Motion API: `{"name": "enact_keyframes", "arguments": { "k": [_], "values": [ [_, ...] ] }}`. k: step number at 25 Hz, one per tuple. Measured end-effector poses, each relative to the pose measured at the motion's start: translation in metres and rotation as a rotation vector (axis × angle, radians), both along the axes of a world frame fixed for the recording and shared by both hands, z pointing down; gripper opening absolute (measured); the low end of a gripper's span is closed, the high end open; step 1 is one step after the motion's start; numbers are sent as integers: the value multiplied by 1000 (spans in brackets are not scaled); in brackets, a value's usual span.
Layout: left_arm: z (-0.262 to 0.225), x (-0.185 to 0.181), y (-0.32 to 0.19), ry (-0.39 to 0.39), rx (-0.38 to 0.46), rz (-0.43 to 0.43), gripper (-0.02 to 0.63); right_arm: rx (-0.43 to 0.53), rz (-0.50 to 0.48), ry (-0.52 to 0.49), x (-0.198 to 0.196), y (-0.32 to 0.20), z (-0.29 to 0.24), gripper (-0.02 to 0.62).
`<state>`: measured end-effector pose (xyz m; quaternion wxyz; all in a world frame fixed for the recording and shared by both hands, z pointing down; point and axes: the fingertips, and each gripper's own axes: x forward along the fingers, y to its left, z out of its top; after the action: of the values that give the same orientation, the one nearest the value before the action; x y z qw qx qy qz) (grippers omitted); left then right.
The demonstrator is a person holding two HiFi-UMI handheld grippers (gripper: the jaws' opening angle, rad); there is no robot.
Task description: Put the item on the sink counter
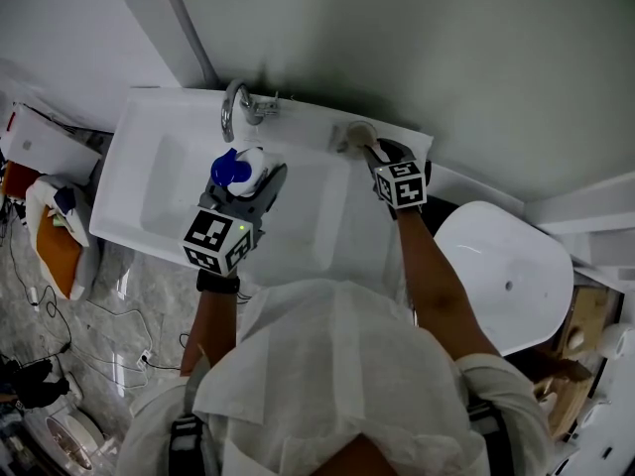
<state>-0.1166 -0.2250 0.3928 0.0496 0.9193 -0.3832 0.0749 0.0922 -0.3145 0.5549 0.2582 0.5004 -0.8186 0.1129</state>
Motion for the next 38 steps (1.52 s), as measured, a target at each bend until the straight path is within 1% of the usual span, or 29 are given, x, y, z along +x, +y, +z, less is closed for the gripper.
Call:
{"name": "enact_keyframes", "arguments": {
  "k": [3, 8, 17, 23, 29, 34, 38],
  "values": [
    [-1, 1, -1, 0, 1, 3, 204, 22, -7, -20, -1, 1, -7, 141],
    [-2, 3, -1, 0, 4, 11, 204, 51, -20, -25, -3, 10, -15, 173],
    [-3, 8, -3, -3, 11, 32, 204, 97, 21, -83, 9, 33, -32, 176],
    [-5, 14, -3, -13, 16, 53, 204, 152, 50, -130, 18, 52, -53, 175],
    [-5, 16, -4, -17, 17, 60, 204, 266, 74, -195, 28, 74, -93, 170],
    [-8, 15, -2, -14, 23, 53, 204, 398, 113, -272, 45, 98, -135, 116],
    [-8, 11, -3, -9, 19, 36, 204, 494, 151, -292, 65, 120, -160, 60]
  ]
}}
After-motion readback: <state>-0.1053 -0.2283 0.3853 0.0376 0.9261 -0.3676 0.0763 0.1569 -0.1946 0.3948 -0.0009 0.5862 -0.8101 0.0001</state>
